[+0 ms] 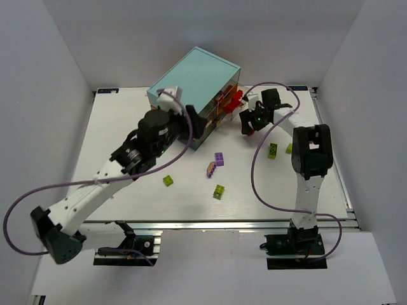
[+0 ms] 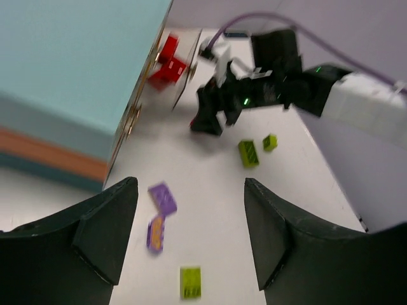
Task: Sort the legos into containers by color
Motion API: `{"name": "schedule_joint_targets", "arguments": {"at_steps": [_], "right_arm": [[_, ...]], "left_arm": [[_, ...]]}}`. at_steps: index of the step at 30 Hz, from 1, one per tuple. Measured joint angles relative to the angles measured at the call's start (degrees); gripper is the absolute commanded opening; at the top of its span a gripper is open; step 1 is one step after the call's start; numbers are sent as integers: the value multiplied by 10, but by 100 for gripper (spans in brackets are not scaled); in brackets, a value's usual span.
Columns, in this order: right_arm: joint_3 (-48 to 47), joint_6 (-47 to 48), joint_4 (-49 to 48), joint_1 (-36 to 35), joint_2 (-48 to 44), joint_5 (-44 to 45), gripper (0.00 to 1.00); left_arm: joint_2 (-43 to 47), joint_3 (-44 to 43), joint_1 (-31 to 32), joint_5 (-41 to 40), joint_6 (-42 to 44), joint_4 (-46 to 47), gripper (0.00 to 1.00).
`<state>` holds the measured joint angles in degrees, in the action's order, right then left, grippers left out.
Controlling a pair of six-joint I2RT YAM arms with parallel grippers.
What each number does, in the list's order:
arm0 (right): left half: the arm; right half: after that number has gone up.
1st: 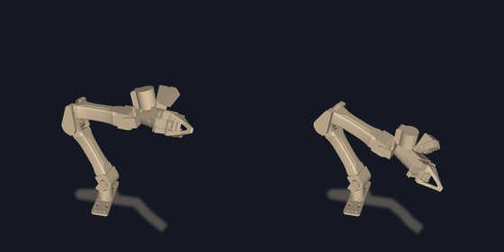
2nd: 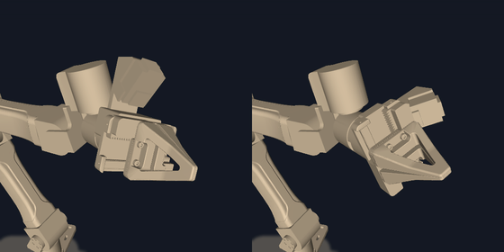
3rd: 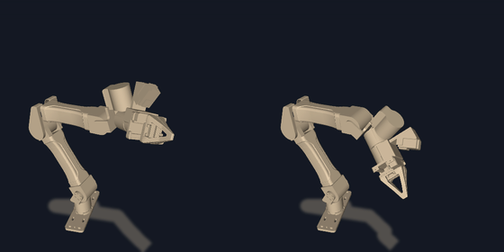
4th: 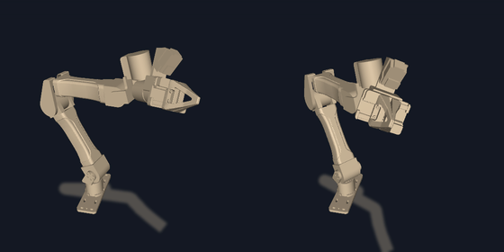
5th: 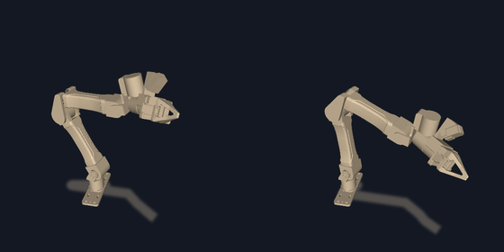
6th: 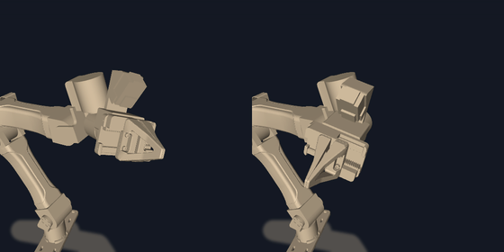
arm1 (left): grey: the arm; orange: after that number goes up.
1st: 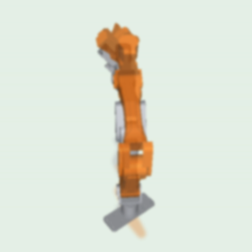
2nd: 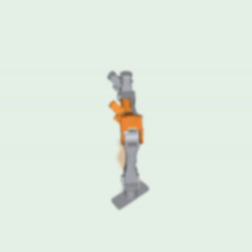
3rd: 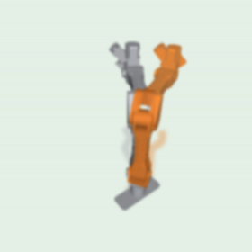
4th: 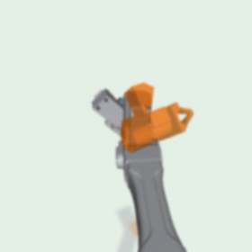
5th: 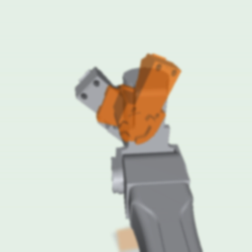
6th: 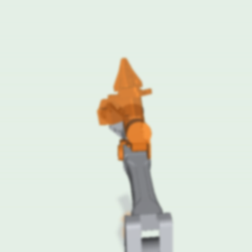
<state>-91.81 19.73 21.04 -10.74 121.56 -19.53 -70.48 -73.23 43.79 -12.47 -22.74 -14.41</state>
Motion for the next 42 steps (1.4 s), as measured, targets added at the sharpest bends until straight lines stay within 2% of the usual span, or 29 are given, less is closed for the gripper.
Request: {"name": "schedule_joint_targets", "arguments": {"at_steps": [4,7,8,10,11,12,13,15,19,24,28,33,36,39,40,42], "right_arm": [[0,3,4,-6,12,50,67],[0,9,6,-9,18,73,56],[0,11,7,-10,19,77,45],[0,17,10,-10,19,81,34],[0,18,10,-10,19,80,23],[0,20,10,-10,19,78,18],[0,23,11,-10,19,77,8],[3,29,10,-10,17,73,0],[38,38,16,-5,-18,38,0],[78,47,13,-1,-138,-35,0],[10,34,5,-1,-170,-81,0],[-118,-1,-6,-10,-106,-103,4],[-194,-22,-5,-17,-38,-102,11],[-233,-33,-5,-22,14,-97,33],[-234,-34,-5,-24,26,-96,43],[-237,-35,3,-28,42,-92,55]], "left_arm": [[70,102,-1,-20,-60,-28,78],[90,148,-1,-32,-96,-57,78],[96,159,-1,-35,-104,-66,78],[105,171,-1,-40,-120,-81,78],[110,175,-1,-43,-126,-85,78],[113,177,-1,-46,-131,-90,78],[116,178,-1,-48,-135,-92,78],[123,181,-1,-51,-142,-95,78],[134,192,-1,-54,-156,-102,78],[157,232,-1,-53,-177,-112,78],[177,256,-1,-53,-193,-122,78],[193,259,-1,-51,-205,-127,78],[201,259,-1,-51,-212,-131,78],[209,259,-1,-51,-218,-139,78],[213,259,-1,-51,-220,-142,78],[220,259,-1,-52,-224,-147,78]]}}
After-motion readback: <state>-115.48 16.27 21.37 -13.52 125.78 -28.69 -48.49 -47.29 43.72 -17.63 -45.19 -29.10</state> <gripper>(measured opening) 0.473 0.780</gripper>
